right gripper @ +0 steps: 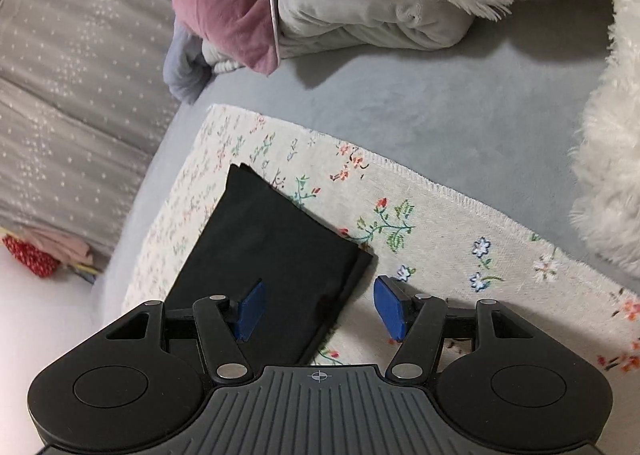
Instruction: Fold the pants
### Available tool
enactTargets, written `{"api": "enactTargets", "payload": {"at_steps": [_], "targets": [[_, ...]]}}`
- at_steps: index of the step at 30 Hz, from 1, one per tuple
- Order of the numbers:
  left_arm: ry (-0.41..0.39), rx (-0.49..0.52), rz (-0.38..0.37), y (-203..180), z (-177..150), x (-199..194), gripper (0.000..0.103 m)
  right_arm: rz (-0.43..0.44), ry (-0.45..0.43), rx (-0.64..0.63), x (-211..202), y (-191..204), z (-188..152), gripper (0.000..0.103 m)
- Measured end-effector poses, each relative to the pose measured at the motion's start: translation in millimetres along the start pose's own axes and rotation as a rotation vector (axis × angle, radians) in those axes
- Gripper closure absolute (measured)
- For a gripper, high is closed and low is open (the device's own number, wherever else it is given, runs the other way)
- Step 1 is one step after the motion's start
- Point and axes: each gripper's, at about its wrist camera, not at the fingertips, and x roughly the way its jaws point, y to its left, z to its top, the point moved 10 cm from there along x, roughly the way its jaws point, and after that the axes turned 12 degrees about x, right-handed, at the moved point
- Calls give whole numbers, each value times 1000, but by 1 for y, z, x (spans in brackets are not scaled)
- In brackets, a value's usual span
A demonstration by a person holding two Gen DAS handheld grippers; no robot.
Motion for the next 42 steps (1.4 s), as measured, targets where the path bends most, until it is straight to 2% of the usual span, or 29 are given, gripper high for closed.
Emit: {"api": "enactTargets", "payload": {"at_steps": [5,10,17,20,22,27,32,34,38,40,42], "targets": [[54,17,-67,-31,-9,15,24,4,-49,-41,8,6,-1,42],[61,39,-61,-35,-10,18,26,11,-93,-79,13,12,-3,41],[66,35,-69,-42,-9,21,26,42,-136,-43,16,14,-2,44],[65,36,-74,-41,-8,22,26,41,-156,-41,19,14,-3,56],[64,34,-80,-40,-7,22,26,36,-163,-34,23,13,-4,76],[65,30,-88,-39,-6,23,26,27,-152,-30,28,14,-6,99],[70,24,-100,-36,-6,25,26,38,-190,-74,18,30,-11,99],[74,18,-109,-35,-5,26,26,26,-227,-162,12,45,-16,99],[83,-50,-159,-28,-1,28,26,17,-326,-499,2,98,-49,99],[89,-128,-199,-18,1,29,26,20,-390,-738,-1,130,-85,99],[91,-201,-223,-9,3,31,26,54,-418,-1006,2,158,-138,99]]}}
